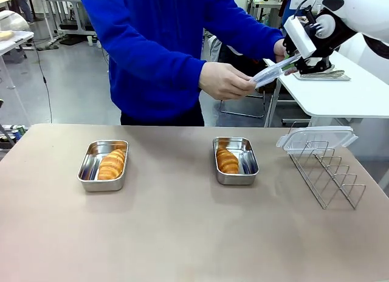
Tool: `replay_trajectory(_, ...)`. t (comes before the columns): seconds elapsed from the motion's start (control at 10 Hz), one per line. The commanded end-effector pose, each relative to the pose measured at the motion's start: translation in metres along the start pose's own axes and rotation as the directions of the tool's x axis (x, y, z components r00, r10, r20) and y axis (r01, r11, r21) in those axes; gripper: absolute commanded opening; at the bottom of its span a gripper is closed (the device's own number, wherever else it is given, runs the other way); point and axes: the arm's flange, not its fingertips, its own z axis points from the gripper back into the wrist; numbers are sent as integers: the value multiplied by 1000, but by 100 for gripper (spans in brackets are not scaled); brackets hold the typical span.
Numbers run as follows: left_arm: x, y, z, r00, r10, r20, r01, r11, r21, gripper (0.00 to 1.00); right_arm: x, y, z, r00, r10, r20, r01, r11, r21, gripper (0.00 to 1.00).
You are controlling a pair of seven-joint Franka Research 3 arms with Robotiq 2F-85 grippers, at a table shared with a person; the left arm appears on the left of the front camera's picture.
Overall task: Place the bread in airtight containers.
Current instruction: Release when the human grabs the Airtight Container lid.
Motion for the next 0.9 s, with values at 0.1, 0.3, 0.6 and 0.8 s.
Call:
replay_trajectory(0.1,-1,0,0,1000,-21,22,21,1000,2,100,1,3,3,1000,-2,-6,2,1000,-4,0)
replay_trajectory(0.3,-1,0,0,1000,-21,22,21,1000,2,100,1,3,3,1000,-2,-6,2,1000,-4,0)
replay_trajectory(0.6,-1,0,0,1000,-21,22,21,1000,2,100,-1,-8,18,995,-100,-30,100,995,-9,100)
replay_trajectory(0.8,-1,0,0,1000,-21,22,21,1000,2,100,-12,-18,52,970,-238,-50,237,971,-27,100)
